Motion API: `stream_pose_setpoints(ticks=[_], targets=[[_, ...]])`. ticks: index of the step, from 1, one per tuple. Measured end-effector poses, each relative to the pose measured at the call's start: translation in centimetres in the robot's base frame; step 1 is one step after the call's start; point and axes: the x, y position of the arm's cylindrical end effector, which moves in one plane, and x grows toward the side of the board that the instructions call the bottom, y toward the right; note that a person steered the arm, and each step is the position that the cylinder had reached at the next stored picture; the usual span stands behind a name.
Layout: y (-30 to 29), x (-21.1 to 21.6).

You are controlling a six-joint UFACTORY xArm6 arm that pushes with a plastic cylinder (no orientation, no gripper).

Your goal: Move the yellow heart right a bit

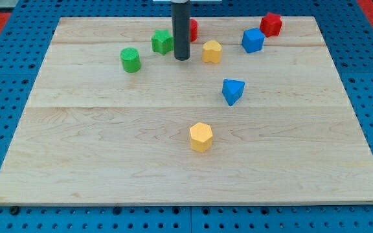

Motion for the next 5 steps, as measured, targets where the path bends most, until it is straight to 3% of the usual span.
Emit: stream_pose_setpoints(ticks=[3, 5], targets=[[4.7, 1.2], [3.5, -4.0]])
